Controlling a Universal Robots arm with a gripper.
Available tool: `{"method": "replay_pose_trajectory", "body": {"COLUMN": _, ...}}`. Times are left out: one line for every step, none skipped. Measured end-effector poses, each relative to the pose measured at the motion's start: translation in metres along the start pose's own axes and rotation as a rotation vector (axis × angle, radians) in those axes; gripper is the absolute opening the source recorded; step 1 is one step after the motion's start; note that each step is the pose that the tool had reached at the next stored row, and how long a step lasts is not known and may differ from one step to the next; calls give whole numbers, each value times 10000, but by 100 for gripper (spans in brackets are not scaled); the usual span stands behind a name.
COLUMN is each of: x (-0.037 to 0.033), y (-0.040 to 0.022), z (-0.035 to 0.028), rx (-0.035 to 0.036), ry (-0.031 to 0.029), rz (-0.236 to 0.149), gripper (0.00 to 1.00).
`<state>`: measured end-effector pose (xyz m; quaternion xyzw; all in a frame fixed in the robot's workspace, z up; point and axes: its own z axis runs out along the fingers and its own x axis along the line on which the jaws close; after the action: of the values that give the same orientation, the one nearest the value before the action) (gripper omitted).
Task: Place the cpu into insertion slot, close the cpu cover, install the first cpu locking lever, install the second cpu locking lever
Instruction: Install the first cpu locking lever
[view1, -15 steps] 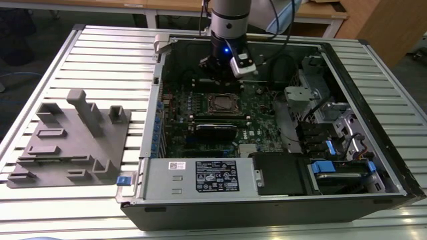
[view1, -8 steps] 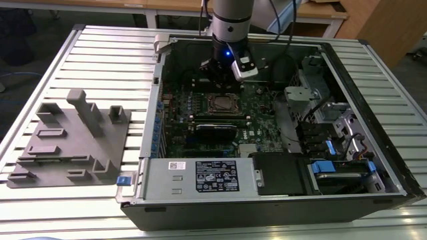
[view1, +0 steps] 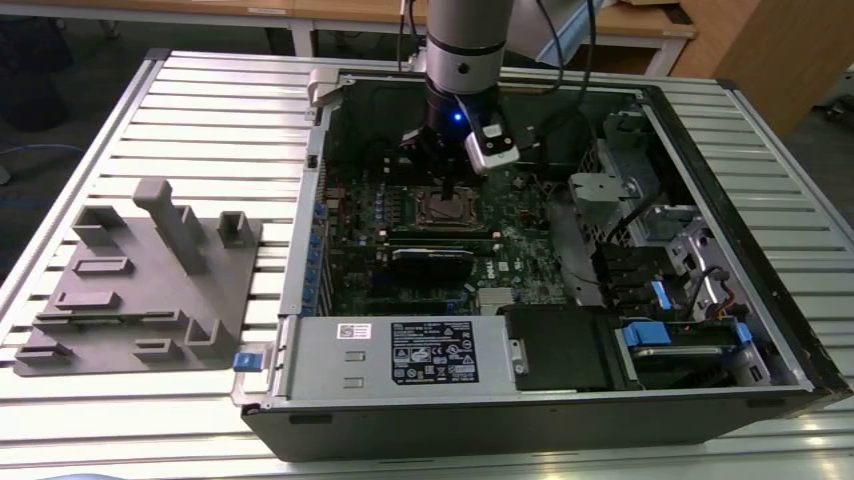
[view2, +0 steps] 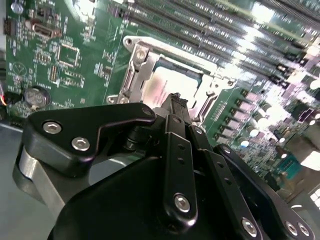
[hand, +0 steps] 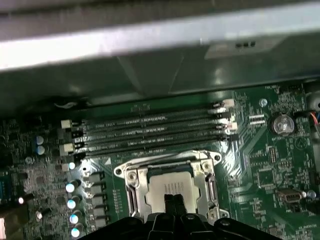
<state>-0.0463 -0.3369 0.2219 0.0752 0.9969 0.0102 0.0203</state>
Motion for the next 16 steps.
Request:
{"method": "replay_pose_trajectory", "body": {"x": -1, "y": -7, "z": 0, "rx": -1, "ry": -1, "rz": -1, "gripper": 11}}
{"method": "replay_pose_trajectory", "body": {"x": -1, "y": -8, "z": 0, "rx": -1, "ry": -1, "rz": 0, "gripper": 11}}
{"method": "replay_pose_trajectory", "body": {"x": -1, "y": -8, "z": 0, "rx": 0, "ry": 0, "rz": 1, "gripper": 11}}
{"method": "replay_pose_trajectory", "body": {"x": -1, "y": -8, "z": -1, "rx": 0, "ry": 0, "rz": 1, "gripper": 11}}
{"method": "replay_pose_trajectory", "body": {"x": -1, "y": -9, "z": -7, "rx": 4, "ry": 1, "rz": 0, "gripper": 11}}
{"method": "replay_pose_trajectory", "body": {"x": -2, "y": -9, "z": -18, "rx": 3, "ry": 2, "rz": -1, "gripper": 11}}
{"method": "replay_pose_trajectory", "body": {"x": -2, "y": -8, "z": -31, "rx": 2, "ry": 4, "rz": 0, "gripper": 11}}
{"method": "replay_pose_trajectory", "body": {"x": -3, "y": -8, "z": -42, "rx": 2, "ry": 6, "rz": 0, "gripper": 11}}
{"method": "replay_pose_trajectory", "body": {"x": -3, "y": -8, "z": -47, "rx": 3, "ry": 8, "rz": 0, "gripper": 11}}
{"method": "replay_pose_trajectory", "body": {"x": -4, "y": -7, "z": -47, "rx": 0, "ry": 8, "rz": 0, "gripper": 11}}
{"method": "replay_pose_trajectory", "body": {"x": -7, "y": -7, "z": -46, "rx": -1, "ry": 8, "rz": -1, "gripper": 11}}
{"method": "replay_pose_trajectory", "body": {"x": -18, "y": -5, "z": -46, "rx": 1, "ry": 9, "rz": -1, "gripper": 11}}
{"method": "replay_pose_trajectory", "body": {"x": -29, "y": -4, "z": -46, "rx": 1, "ry": 9, "rz": -1, "gripper": 11}}
{"method": "replay_pose_trajectory", "body": {"x": -37, "y": -3, "z": -46, "rx": 1, "ry": 9, "rz": 0, "gripper": 11}}
{"method": "replay_pose_trajectory", "body": {"x": -40, "y": -2, "z": -46, "rx": 2, "ry": 11, "rz": 0, "gripper": 11}}
{"method": "replay_pose_trajectory", "body": {"x": -41, "y": -2, "z": -55, "rx": 4, "ry": 12, "rz": 0, "gripper": 11}}
